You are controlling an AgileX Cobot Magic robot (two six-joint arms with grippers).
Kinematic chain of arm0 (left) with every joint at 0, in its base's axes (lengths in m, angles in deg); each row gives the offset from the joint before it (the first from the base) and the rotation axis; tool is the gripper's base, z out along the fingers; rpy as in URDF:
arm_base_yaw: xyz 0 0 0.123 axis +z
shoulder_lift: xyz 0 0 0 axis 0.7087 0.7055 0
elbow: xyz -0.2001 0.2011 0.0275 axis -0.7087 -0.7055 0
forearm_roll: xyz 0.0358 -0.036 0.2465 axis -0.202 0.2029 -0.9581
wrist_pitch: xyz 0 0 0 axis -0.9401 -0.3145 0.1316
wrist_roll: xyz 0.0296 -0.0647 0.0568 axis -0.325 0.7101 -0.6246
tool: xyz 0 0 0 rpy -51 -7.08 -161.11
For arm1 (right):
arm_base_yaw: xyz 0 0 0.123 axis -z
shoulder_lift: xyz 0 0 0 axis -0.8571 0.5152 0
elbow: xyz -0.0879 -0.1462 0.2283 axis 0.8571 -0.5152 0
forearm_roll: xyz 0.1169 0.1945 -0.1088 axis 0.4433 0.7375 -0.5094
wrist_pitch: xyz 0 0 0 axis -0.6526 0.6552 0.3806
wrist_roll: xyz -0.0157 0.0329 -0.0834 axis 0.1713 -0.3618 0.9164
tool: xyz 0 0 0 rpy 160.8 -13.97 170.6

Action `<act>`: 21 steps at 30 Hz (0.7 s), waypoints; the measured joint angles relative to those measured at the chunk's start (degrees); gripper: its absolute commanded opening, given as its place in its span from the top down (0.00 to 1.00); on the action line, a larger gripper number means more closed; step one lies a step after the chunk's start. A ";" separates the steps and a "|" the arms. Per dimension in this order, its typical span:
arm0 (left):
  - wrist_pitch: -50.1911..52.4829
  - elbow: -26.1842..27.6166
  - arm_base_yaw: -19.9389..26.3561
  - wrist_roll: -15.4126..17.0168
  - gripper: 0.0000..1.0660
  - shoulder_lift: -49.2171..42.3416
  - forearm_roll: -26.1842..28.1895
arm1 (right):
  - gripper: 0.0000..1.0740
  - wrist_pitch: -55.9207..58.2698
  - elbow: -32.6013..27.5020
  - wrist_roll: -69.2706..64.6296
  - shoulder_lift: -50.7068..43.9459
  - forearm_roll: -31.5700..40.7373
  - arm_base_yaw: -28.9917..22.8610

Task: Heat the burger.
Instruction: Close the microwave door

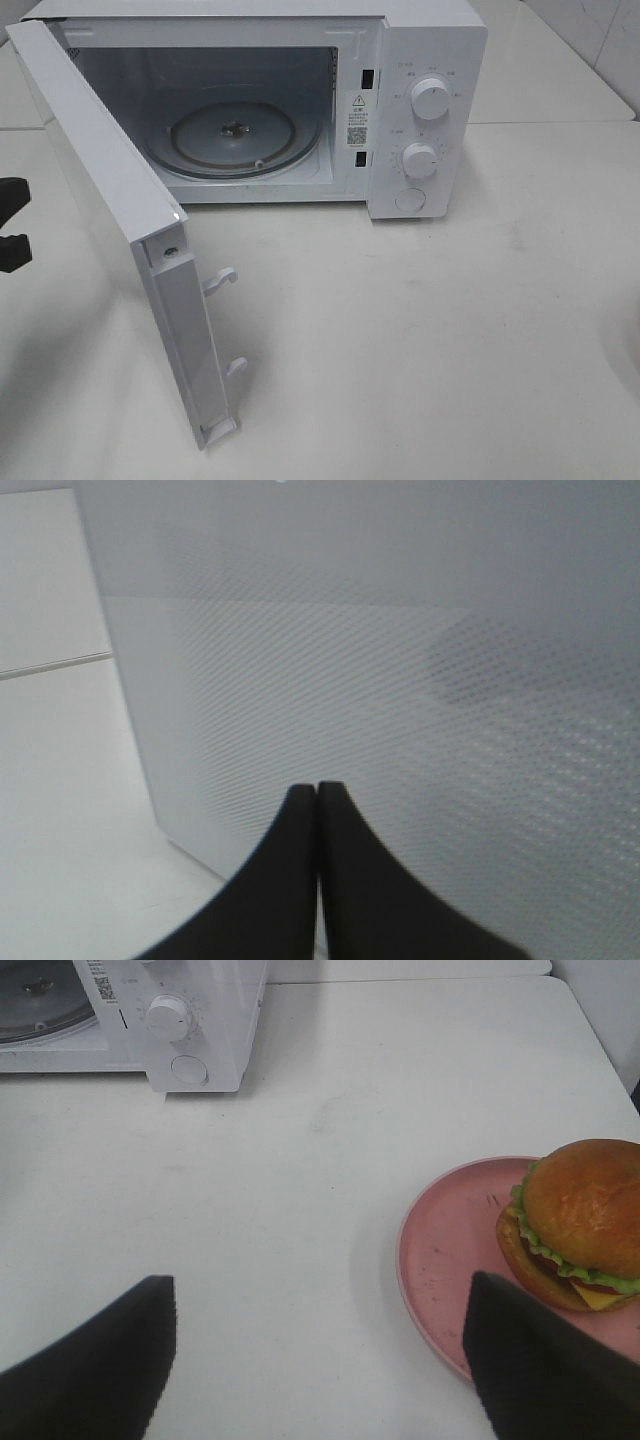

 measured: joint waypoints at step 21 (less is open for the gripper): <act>0.97 10.71 -22.57 -8.77 1.00 11.06 23.09 | 0.29 0.00 0.00 0.00 0.00 0.00 0.00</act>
